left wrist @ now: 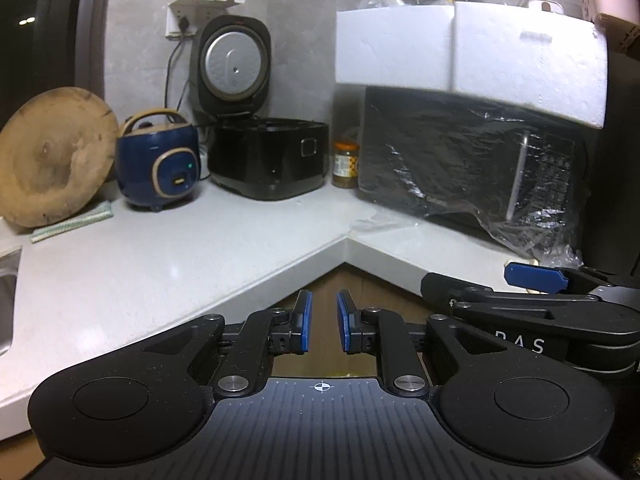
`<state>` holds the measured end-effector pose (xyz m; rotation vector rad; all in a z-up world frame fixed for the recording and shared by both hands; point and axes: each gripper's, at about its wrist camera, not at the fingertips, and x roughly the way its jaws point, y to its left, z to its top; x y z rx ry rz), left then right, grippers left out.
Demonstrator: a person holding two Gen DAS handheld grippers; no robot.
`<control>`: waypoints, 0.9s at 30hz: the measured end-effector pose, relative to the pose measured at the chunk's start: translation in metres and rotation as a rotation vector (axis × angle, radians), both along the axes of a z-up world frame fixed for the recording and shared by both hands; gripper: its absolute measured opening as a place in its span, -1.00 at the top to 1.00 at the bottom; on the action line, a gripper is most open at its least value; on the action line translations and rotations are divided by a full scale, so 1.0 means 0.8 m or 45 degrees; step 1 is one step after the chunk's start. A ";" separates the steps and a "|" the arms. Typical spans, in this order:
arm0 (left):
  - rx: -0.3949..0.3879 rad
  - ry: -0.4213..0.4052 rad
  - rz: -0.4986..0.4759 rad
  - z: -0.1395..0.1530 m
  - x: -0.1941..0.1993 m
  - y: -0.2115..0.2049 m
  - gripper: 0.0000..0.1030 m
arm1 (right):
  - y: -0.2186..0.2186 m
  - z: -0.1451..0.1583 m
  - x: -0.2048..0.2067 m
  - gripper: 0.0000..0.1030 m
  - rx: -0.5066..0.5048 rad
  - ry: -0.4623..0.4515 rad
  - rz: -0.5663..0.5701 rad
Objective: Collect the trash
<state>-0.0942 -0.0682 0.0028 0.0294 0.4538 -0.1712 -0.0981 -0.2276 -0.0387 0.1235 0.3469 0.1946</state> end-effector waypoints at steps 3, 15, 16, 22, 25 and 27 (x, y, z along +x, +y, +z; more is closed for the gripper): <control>-0.002 0.004 0.007 0.000 0.001 0.002 0.65 | 0.003 -0.002 0.002 -0.66 -0.006 0.004 0.008; -0.015 0.022 0.003 -0.002 0.004 0.002 0.66 | 0.006 -0.004 0.005 -0.66 -0.014 0.011 0.002; -0.017 0.023 0.004 -0.002 0.004 0.002 0.66 | 0.006 -0.005 0.005 -0.66 -0.015 0.011 0.004; -0.027 0.021 0.003 -0.002 0.003 0.005 0.66 | 0.009 -0.005 0.003 -0.66 -0.025 0.009 0.012; -0.031 0.022 0.000 -0.002 0.002 0.005 0.66 | 0.009 -0.005 0.002 -0.66 -0.028 0.007 0.008; -0.033 0.021 0.000 -0.003 0.001 0.005 0.66 | 0.008 -0.006 0.001 -0.67 -0.027 0.009 0.005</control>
